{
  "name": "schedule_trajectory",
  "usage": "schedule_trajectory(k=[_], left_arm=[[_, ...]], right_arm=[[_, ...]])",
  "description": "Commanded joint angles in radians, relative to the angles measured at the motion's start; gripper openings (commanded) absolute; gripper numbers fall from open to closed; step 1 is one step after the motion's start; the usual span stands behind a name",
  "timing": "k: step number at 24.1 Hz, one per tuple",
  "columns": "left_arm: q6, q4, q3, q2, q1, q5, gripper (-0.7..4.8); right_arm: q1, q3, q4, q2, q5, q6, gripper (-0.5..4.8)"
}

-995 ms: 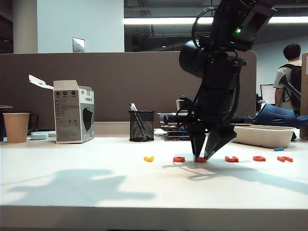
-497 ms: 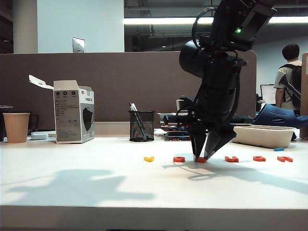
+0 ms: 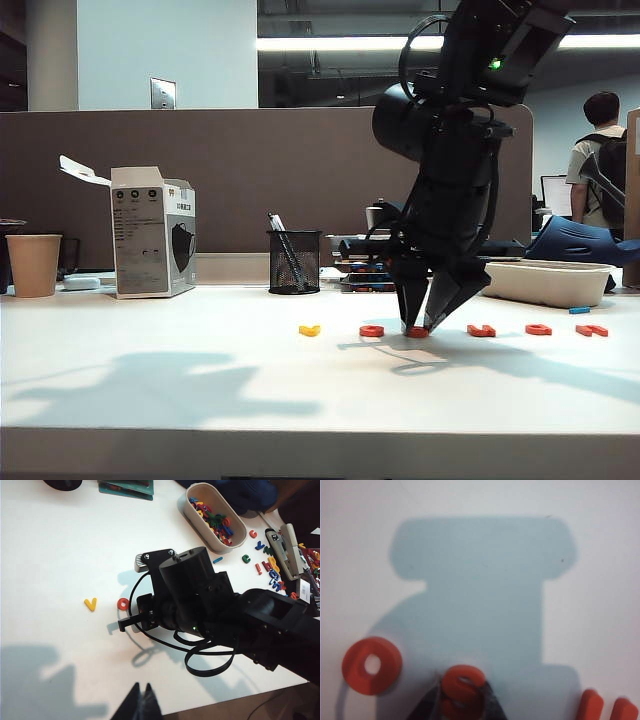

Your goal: Select the appropriate letters from the row of letter magnets placed on the table to arrange into the word "sun".

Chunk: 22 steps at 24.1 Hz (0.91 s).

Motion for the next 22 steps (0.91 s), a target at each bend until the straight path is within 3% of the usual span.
schedule_trajectory(k=[1,22], left_arm=[[0.005,-0.001,0.003,-0.003,0.000,-0.006,-0.04],[0.005,-0.002,0.003,-0.003,0.000,-0.006,-0.04]], right_arm=[[-0.001,-0.019,-0.076,0.014,-0.018,0.000,0.81],[0.000,0.069,-0.090,-0.080,-0.023,0.001,0.81]])
